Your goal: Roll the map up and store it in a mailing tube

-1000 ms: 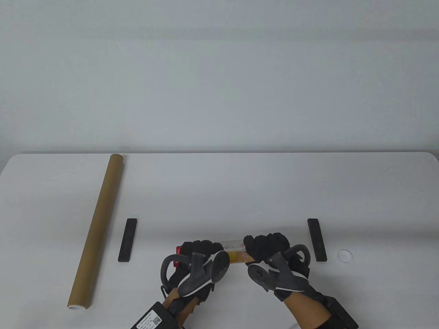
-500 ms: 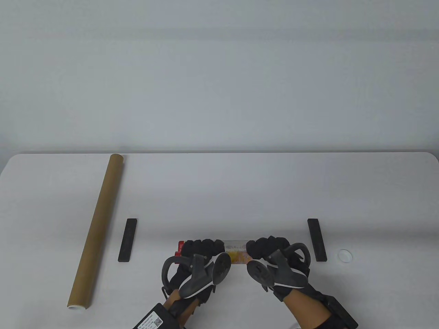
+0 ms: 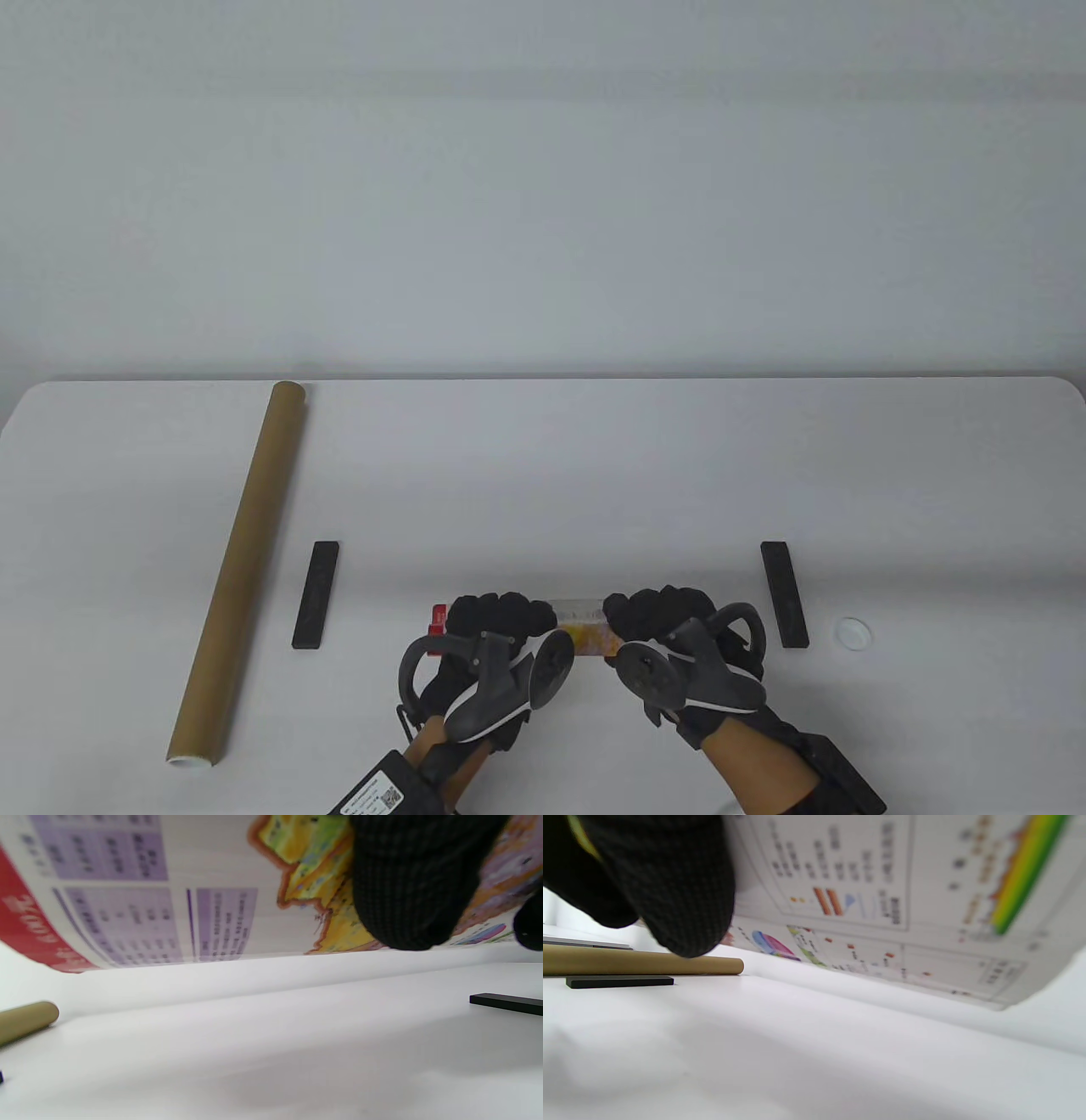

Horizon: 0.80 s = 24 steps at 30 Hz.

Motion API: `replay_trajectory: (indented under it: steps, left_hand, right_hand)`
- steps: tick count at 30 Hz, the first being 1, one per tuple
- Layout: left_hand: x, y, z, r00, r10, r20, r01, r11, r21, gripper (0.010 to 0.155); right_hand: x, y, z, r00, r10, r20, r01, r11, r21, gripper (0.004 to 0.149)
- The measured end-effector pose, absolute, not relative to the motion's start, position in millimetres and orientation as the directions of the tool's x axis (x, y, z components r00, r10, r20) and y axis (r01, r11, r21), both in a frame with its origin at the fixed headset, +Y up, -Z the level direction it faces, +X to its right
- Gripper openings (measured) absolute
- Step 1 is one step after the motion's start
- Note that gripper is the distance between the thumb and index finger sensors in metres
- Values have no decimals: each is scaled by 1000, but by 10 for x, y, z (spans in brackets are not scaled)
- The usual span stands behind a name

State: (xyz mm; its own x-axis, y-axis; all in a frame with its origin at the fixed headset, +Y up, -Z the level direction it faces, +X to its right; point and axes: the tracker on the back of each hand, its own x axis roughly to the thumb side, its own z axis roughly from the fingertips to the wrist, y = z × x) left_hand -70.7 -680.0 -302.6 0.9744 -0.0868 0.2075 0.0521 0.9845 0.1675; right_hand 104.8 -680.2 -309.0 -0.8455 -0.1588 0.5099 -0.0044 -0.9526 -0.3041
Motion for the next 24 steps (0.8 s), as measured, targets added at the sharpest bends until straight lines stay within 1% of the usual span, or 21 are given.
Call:
replay_trajectory:
  steps: [1, 3, 5, 7, 10, 15, 18, 21, 24]
  left_hand:
    - [-716, -6802, -3035, 976, -72, 206, 42, 988, 147, 46]
    - [-745, -6814, -3074, 980, -16, 200, 4, 998, 60, 46]
    - [-774, -6830, -3101, 980, 30, 197, -31, 1000, 3, 46]
    - [-789, -6841, -3119, 979, 53, 197, -47, 998, -34, 45]
    - [-792, -6852, -3128, 978, 55, 200, -45, 998, -53, 45]
    - [-756, -6847, -3076, 978, -12, 207, -2, 998, 66, 53]
    - [-715, -6832, -3031, 974, -89, 209, 55, 985, 164, 55]
    - [-694, -6817, -2991, 967, -130, 218, 73, 964, 254, 58]
    - [-687, -6809, -2984, 966, -148, 213, 87, 958, 273, 56]
  right_hand:
    - [1042, -6798, -3082, -844, -176, 507, 6, -948, -319, 62]
    - [1026, -6796, -3060, -837, -211, 505, 25, -936, -350, 64]
    - [1010, -6798, -3047, -831, -234, 504, 32, -925, -378, 65]
    - [997, -6798, -3047, -827, -245, 506, 44, -925, -377, 65]
    - [988, -6809, -3066, -827, -230, 513, 47, -938, -344, 61]
    - [998, -6794, -3076, -832, -221, 508, 48, -942, -331, 57]
    - [1030, -6795, -3103, -843, -168, 512, 15, -957, -290, 56]
    - [1066, -6793, -3134, -850, -98, 517, -30, -972, -234, 56]
    - [1075, -6796, -3143, -849, -73, 523, -48, -975, -215, 56]
